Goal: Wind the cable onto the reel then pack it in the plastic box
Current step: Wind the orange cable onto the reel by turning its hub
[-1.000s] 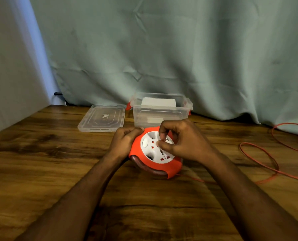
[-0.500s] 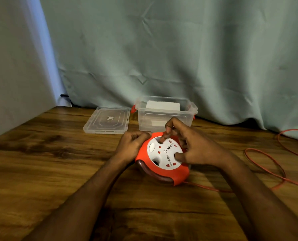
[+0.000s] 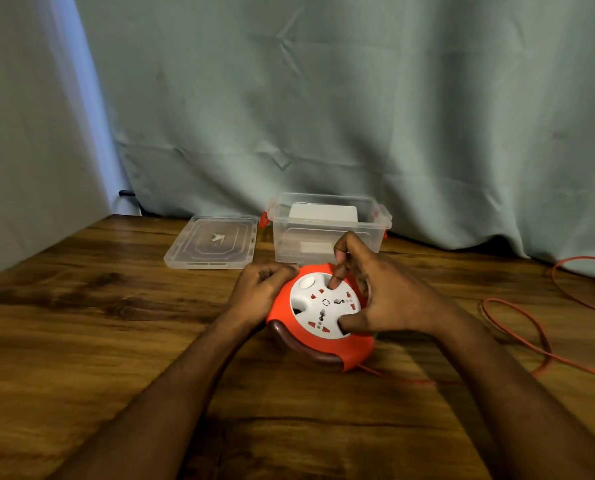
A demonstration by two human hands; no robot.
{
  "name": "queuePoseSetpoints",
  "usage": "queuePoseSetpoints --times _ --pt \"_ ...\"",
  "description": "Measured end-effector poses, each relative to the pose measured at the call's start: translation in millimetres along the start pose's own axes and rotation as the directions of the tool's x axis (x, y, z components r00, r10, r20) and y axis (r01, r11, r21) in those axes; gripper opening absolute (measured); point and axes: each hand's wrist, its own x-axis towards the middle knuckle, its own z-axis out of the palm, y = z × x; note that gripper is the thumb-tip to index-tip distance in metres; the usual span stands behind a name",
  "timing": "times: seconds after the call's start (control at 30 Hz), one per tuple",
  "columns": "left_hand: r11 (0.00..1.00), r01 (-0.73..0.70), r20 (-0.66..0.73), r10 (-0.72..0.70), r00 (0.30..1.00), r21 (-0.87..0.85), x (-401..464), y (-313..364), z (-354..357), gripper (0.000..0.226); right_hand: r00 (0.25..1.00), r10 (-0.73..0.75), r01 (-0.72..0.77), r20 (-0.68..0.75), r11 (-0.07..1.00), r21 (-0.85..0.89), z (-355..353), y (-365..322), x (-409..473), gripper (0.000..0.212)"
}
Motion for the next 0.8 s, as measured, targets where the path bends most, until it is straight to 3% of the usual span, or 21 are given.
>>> queuePoseSetpoints --times 0.5,0.63,0.8 --pt "1.0 -0.021 -0.019 0.02 1.0 -0.02 3 -5 0 0.024 0.987 0.11 -0.138 -0.12 0.955 -0.261 20 -14 5 0.062" --pt "0.999 0.002 -0.005 -0.002 1.0 -0.035 3 -5 0 0.023 0.966 0.182 -0.216 -0.182 0.957 -0.191 27 -20 10 0.054" --pt "0.999 0.011 0.028 -0.01 1.0 -0.034 1 -3 -1 0.023 0.97 0.16 -0.195 -0.185 0.962 -0.19 25 -20 9 0.051"
